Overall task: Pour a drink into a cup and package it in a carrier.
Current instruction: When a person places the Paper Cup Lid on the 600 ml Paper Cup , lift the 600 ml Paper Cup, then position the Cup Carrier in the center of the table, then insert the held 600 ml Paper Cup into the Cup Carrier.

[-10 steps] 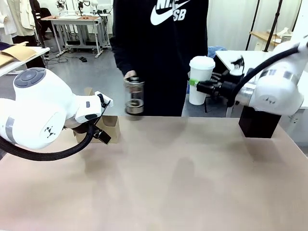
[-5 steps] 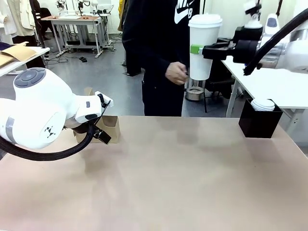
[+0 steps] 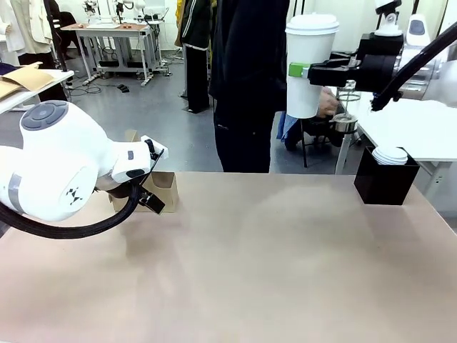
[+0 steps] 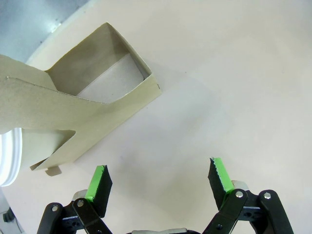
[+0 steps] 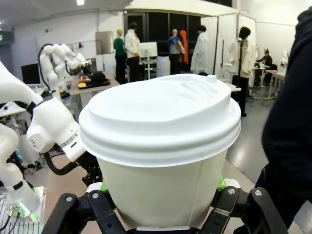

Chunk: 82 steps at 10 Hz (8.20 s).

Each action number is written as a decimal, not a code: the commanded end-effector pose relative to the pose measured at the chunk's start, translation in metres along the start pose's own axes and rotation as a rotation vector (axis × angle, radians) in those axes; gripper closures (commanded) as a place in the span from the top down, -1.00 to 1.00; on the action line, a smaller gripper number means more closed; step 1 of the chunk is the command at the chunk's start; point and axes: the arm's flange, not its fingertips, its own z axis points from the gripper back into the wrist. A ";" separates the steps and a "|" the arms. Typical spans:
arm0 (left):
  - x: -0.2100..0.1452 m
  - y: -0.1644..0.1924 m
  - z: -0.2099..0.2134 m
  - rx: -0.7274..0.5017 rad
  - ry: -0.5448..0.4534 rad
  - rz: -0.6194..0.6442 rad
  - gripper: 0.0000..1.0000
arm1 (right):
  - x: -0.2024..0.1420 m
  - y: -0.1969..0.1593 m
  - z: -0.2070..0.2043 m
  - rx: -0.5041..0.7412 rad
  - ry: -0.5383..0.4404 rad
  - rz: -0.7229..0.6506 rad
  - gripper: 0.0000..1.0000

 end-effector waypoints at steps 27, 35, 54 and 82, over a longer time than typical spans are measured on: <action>0.174 0.123 0.028 0.080 0.336 0.513 -0.13 | 0.006 -0.002 -0.005 -0.007 -0.004 0.006 0.60; 0.173 0.117 0.031 0.118 0.352 0.538 -1.00 | 0.006 -0.002 -0.005 -0.007 -0.004 0.006 0.60; 0.172 -0.139 0.140 -0.009 0.248 0.585 -0.96 | 0.006 -0.002 -0.005 -0.007 -0.004 0.006 0.60; 0.077 -0.051 0.148 -0.388 -0.057 -0.159 1.00 | -0.155 0.004 -0.028 0.563 0.005 -0.014 0.60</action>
